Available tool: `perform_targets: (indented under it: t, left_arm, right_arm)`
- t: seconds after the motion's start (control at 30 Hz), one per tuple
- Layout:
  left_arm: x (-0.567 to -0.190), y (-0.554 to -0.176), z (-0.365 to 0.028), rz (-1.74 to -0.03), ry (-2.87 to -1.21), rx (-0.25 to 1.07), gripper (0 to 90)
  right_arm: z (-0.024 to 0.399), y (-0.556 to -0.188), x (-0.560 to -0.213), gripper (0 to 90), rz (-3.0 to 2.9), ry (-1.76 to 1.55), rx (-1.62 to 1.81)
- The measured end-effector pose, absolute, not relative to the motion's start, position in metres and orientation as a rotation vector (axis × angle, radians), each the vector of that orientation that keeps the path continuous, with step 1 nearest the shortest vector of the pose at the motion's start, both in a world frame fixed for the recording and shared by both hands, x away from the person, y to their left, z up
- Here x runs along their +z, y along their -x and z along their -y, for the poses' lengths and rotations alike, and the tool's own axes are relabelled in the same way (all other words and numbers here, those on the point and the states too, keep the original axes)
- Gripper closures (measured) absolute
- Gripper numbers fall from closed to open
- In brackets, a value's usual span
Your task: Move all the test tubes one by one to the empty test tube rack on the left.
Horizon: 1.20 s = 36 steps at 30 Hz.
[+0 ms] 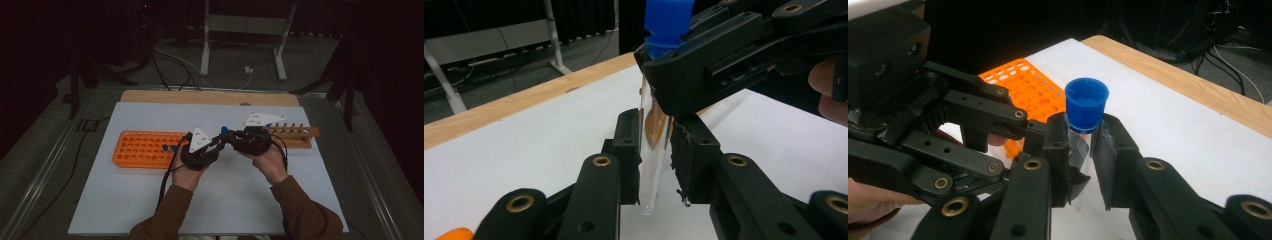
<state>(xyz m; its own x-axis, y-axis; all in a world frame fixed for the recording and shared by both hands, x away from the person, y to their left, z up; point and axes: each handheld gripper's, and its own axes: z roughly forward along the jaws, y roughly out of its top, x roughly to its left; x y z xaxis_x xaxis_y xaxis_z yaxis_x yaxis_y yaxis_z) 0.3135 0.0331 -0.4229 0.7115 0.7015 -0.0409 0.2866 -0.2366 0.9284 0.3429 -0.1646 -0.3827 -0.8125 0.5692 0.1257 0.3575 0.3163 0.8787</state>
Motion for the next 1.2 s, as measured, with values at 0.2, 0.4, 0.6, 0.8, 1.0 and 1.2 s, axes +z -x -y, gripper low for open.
perform_targets:
  t: [0.2, 0.4, 0.6, 0.8, 1.0, 1.2]
  left_arm:
    - [-0.424, -0.314, -0.033, -0.775, -1.82, 0.474, 75.1]
    - [-0.426, -0.314, -0.033, -0.768, -1.823, 0.461, 77.7]
    - [-0.427, -0.316, -0.036, -0.788, -1.814, 0.455, 78.1]
    - [-0.427, -0.317, -0.042, -0.813, -1.804, 0.461, 78.1]
    - [-0.427, -0.317, -0.05, -0.833, -1.792, 0.464, 78.1]
    - [-0.425, -0.317, -0.061, -0.852, -1.766, 0.467, 78.1]
  right_arm:
    - [0.164, -0.342, -0.384, 76.6, -2.376, -0.849, 1.507]
    - [0.164, -0.342, -0.385, 76.5, -2.389, -0.853, 1.503]
    - [0.167, -0.342, -0.384, 65.8, -2.375, -0.859, 1.516]
    - [0.174, -0.342, -0.382, 48.7, -2.372, -0.857, 1.543]
    - [0.18, -0.343, -0.386, 28.3, -2.357, -0.889, 1.502]
    - [0.186, -0.345, -0.393, 14.2, -2.341, -0.936, 1.45]
